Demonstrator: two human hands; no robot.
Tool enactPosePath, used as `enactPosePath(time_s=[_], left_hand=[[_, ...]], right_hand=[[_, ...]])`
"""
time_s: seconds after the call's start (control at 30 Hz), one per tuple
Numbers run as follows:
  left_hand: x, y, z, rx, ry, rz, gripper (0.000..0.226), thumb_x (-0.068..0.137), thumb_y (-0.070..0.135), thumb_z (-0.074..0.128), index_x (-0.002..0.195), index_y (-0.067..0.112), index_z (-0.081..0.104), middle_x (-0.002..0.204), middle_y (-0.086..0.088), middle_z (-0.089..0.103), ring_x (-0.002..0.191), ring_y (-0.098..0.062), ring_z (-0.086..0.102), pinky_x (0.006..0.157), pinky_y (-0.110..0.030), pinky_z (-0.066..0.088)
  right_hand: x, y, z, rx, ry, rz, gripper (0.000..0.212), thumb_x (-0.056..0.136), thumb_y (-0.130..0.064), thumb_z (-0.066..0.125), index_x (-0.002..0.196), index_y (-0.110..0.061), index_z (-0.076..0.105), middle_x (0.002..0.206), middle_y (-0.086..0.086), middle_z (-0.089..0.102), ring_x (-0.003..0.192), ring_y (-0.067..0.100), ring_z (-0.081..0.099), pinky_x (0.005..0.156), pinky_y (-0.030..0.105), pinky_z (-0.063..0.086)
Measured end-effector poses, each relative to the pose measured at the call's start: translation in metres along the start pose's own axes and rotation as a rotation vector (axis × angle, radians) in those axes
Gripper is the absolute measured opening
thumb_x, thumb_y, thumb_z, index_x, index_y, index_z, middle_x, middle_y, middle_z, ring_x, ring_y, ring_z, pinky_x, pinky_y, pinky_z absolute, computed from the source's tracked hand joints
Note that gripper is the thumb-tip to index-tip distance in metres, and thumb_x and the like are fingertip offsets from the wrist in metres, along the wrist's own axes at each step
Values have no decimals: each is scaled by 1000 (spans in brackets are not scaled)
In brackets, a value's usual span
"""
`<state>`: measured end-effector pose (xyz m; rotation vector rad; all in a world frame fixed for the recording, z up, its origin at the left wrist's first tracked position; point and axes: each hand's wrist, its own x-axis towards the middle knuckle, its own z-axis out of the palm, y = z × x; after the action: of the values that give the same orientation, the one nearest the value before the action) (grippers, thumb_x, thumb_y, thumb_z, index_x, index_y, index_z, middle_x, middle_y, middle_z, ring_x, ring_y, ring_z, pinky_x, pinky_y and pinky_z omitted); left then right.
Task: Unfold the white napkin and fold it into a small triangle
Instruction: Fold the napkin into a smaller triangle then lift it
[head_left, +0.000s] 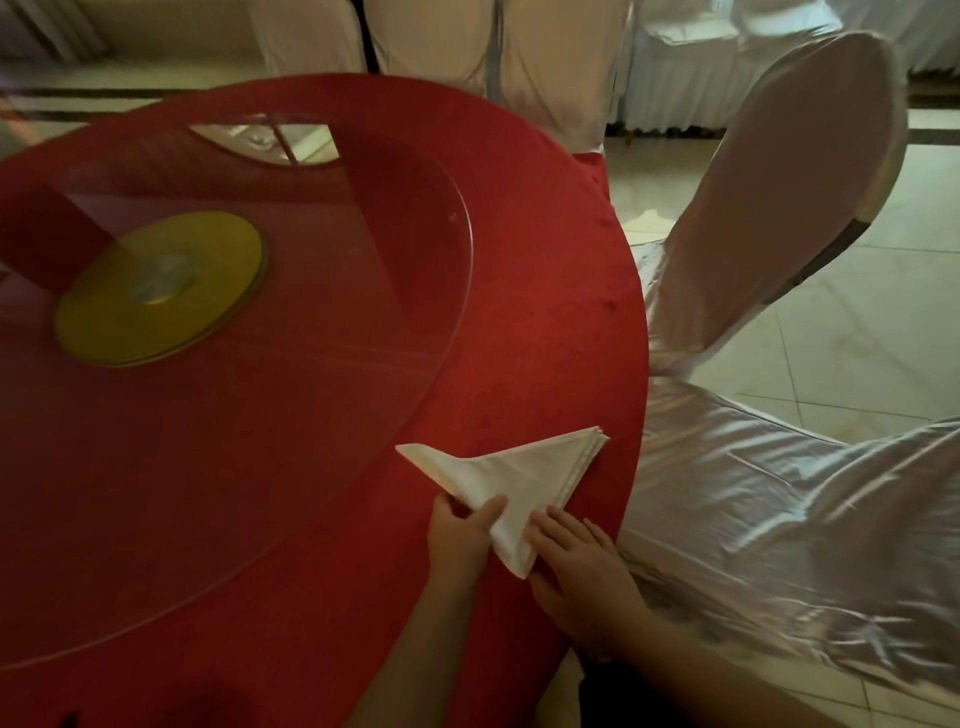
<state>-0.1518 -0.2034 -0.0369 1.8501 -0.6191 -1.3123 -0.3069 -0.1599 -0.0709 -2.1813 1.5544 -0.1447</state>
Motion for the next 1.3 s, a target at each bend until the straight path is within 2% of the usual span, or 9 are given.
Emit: enactPosePath(time_s=[0.1, 0.23, 0.37, 0.5, 0.67, 0.77, 0.97, 1.07, 1.3], left_hand=[[-16, -19, 7, 355, -67, 176, 60, 69, 23, 78, 121, 16, 49, 112, -5, 56, 100, -19, 56, 84, -39, 50], [-34, -26, 22, 594, 25, 310, 70, 80, 16, 63, 142, 21, 31, 114, -6, 45, 91, -21, 54, 72, -31, 48], [-47, -25, 40, 756, 88, 516, 70, 89, 11, 53, 149, 25, 21, 101, -3, 43, 71, -17, 51, 53, -26, 46], [-51, -28, 49, 839, 82, 595, 61, 88, 19, 58, 144, 28, 34, 95, -3, 47, 66, -11, 47, 48, -20, 37], [-48, -35, 48, 935, 97, 645, 47, 90, 17, 38, 135, 26, 45, 94, -6, 54, 72, -20, 56, 51, -25, 46], [-43, -45, 44, 1017, 62, 726, 53, 78, 6, 62, 130, 9, 53, 90, -10, 58, 70, -22, 59, 49, -30, 53], [-43, -56, 42, 1135, 73, 720, 44, 84, 17, 42, 122, 6, 61, 93, -10, 63, 76, -25, 63, 59, -36, 57], [-44, -61, 42, 1160, 82, 751, 44, 85, 19, 41, 121, 5, 62, 95, -10, 64, 80, -26, 64, 66, -38, 57], [-46, -80, 47, 1136, 151, 856, 39, 86, 10, 47, 121, 3, 61, 97, -9, 64, 78, -25, 57, 67, -36, 52]], right_hand=[[7, 6, -9, 106, -19, 36, 54, 89, -37, 43, 143, -30, 40, 153, -11, 35, 143, 5, 18, 111, 32, 14], [20, 7, -28, 320, -35, 131, 59, 88, -43, 53, 143, -26, 39, 143, -6, 49, 132, 9, 40, 108, 33, 32], [39, 9, -59, 874, -37, 287, 71, 80, -54, 62, 142, -31, 36, 125, -13, 54, 103, 3, 58, 81, 22, 51], [62, 25, -79, 1173, 55, 380, 41, 82, -46, 66, 119, -27, 60, 108, -3, 70, 89, 7, 69, 70, 23, 57], [83, 49, -83, 989, 174, 504, 13, 85, -25, 63, 96, -23, 69, 78, 0, 72, 74, 20, 69, 75, 43, 56], [93, 59, -81, 896, 157, 517, 7, 83, -25, 61, 85, -23, 66, 77, 1, 70, 75, 22, 67, 75, 46, 55], [101, 78, -72, 724, 128, 511, 16, 82, -30, 54, 95, -28, 63, 89, -6, 66, 85, 16, 62, 75, 36, 51], [103, 88, -69, 663, 96, 481, 16, 84, -29, 55, 97, -28, 64, 93, -7, 67, 82, 11, 60, 69, 30, 46], [106, 101, -71, 467, 109, 299, 20, 90, -22, 58, 108, -17, 67, 102, -2, 68, 87, 10, 54, 75, 26, 38]])
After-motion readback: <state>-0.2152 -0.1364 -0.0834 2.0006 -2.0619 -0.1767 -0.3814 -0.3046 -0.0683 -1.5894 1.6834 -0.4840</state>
